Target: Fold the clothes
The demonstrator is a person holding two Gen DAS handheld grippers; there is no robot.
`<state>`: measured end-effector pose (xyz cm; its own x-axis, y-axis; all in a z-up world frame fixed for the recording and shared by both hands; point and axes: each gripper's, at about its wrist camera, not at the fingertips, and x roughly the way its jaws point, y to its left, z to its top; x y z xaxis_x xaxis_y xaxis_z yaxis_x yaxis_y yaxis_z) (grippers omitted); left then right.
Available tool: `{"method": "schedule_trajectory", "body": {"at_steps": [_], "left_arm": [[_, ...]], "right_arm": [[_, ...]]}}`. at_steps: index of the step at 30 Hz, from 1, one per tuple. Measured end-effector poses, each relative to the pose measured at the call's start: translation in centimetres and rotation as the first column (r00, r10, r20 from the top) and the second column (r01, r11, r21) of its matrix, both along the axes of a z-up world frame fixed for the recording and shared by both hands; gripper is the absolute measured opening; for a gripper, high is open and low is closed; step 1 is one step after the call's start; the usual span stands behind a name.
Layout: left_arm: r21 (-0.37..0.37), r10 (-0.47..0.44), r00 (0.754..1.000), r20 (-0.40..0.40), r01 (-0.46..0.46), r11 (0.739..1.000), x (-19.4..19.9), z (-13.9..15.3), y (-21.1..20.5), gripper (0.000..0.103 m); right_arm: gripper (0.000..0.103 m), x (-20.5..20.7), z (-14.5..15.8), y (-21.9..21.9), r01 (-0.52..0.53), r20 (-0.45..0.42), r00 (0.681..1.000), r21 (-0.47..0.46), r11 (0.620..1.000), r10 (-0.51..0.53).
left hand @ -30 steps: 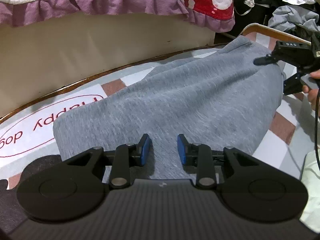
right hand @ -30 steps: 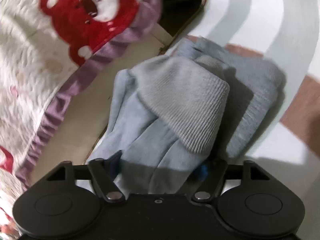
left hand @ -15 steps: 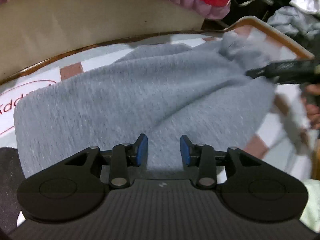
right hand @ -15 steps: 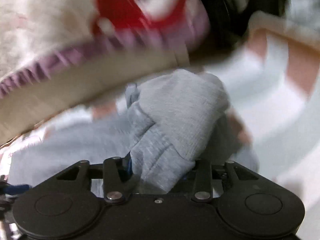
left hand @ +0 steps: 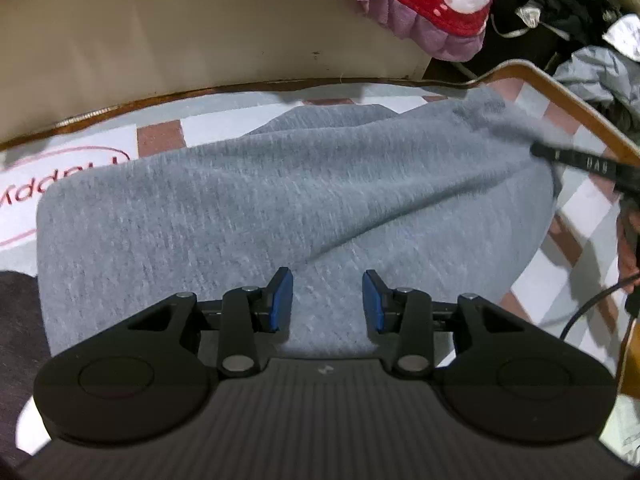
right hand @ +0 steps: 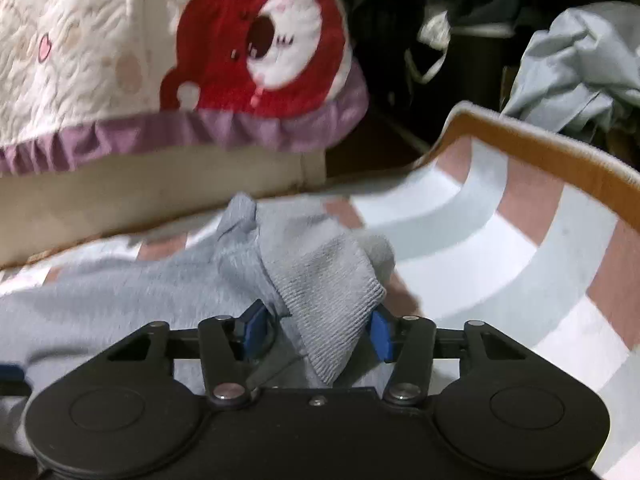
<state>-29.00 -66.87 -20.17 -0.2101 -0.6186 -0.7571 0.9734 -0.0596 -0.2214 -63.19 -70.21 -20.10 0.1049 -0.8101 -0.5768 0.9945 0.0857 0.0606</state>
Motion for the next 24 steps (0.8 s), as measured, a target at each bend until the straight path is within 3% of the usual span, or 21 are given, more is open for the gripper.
{"method": "schedule_trajectory", "body": {"at_steps": [2, 3, 4, 5, 7, 9, 12, 16, 19, 22, 24], "left_arm": [[-0.004, -0.002, 1.000, 0.017, 0.002, 1.000, -0.1, 0.0, 0.2, 0.039], [-0.001, -0.003, 1.000, 0.023, 0.003, 1.000, -0.2, 0.1, 0.2, 0.039], [0.001, -0.004, 1.000, 0.028, 0.004, 1.000, -0.2, 0.1, 0.2, 0.039], [0.003, -0.006, 0.999, 0.036, 0.006, 1.000, -0.3, 0.2, 0.3, 0.039], [0.007, -0.020, 0.997, 0.073, 0.019, 1.000, -0.6, 0.3, 0.3, 0.039], [0.006, -0.029, 0.995, 0.096, 0.029, 1.000, -0.9, 0.3, 0.3, 0.039], [0.005, -0.032, 0.993, 0.111, 0.031, 0.999, -1.1, 0.2, 0.4, 0.039], [0.006, -0.031, 0.993, 0.115, 0.030, 1.000, -1.1, 0.2, 0.3, 0.040], [0.006, -0.030, 0.993, 0.117, 0.030, 1.000, -1.2, 0.3, 0.4, 0.040], [0.003, -0.011, 0.993, 0.122, 0.011, 1.000, -0.8, 1.0, 0.6, 0.041], [-0.055, 0.039, 0.992, 0.122, -0.033, 0.998, 0.6, 2.3, 1.7, 0.046]], "right_arm": [[0.061, 1.1, -0.2, -0.1, -0.012, -0.081, 0.997, -0.035, 0.999, 0.009], [0.069, 1.1, -0.7, -0.7, -0.004, -0.096, 0.995, 0.002, 1.000, 0.004], [0.071, 0.9, -1.4, -1.5, 0.012, -0.096, 0.995, 0.062, 0.998, -0.006], [0.073, 0.2, -2.0, -1.9, 0.028, -0.056, 0.998, 0.107, 0.994, -0.022], [0.075, -2.1, -2.7, -1.7, 0.066, 0.116, 0.990, 0.162, 0.985, -0.085], [0.075, -3.4, -2.2, -1.7, 0.079, 0.189, 0.975, 0.214, 0.974, -0.121], [0.075, -2.9, -0.1, -1.0, 0.096, 0.112, 0.986, 0.219, 0.971, -0.123], [0.076, 0.4, 2.4, 0.8, 0.115, -0.140, 0.986, 0.171, 0.979, -0.091], [0.076, 1.9, 4.2, 2.3, 0.030, -0.185, 0.983, 0.089, 0.996, -0.013], [0.075, 3.7, 5.1, 3.2, -0.116, -0.113, 0.986, 0.049, 0.992, 0.121], [0.070, 5.2, 4.9, 3.6, -0.232, -0.063, 0.970, 0.037, 0.972, 0.234]]}}
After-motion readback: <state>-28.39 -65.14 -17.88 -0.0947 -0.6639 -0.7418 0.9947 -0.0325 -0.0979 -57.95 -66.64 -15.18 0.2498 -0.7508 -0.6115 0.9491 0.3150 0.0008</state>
